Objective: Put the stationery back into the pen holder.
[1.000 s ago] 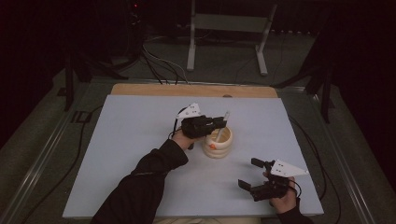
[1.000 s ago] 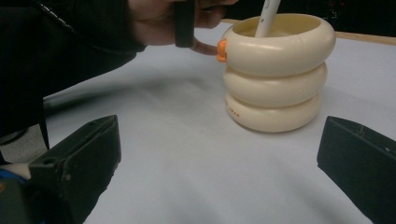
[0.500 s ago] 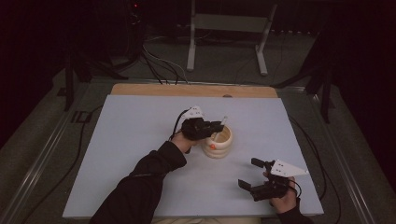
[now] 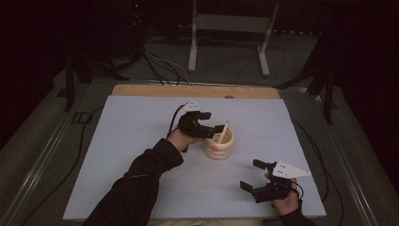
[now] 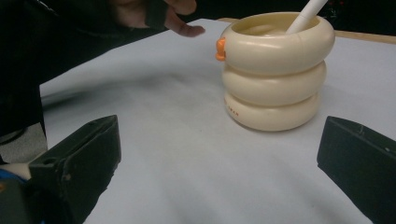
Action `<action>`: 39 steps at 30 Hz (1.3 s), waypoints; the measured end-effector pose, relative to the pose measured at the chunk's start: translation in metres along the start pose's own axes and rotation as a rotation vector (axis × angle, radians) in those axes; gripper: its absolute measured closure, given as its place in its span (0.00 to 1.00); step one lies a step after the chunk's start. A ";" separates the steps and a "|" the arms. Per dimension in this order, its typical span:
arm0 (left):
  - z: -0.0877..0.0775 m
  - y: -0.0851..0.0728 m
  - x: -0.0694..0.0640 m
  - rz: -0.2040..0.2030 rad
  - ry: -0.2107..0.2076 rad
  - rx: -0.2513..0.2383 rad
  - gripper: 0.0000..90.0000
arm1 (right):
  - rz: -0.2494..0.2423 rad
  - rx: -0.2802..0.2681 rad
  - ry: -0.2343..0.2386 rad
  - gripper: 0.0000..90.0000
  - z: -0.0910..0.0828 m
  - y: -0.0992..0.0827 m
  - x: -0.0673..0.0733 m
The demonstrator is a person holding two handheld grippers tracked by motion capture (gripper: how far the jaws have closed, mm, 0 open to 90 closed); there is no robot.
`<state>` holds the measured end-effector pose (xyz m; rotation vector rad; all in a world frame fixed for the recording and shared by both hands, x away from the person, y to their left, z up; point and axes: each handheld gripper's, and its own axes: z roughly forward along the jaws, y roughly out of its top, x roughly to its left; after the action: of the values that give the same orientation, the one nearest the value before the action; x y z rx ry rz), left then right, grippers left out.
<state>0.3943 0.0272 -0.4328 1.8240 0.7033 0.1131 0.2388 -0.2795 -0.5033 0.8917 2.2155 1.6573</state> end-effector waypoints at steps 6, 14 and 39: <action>-0.014 0.003 0.005 -0.006 -0.028 0.023 0.00 | 0.001 0.002 -0.001 0.00 0.001 0.000 0.000; -0.034 0.004 0.011 0.002 -0.016 0.015 0.00 | -0.001 0.004 -0.002 0.00 0.001 0.000 0.000; -0.107 -0.013 0.019 0.006 0.062 0.059 0.00 | 0.002 0.000 0.002 0.00 0.003 0.001 0.001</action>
<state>0.3613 0.1287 -0.4097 1.8856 0.7520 0.1548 0.2398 -0.2770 -0.5034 0.8934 2.2172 1.6598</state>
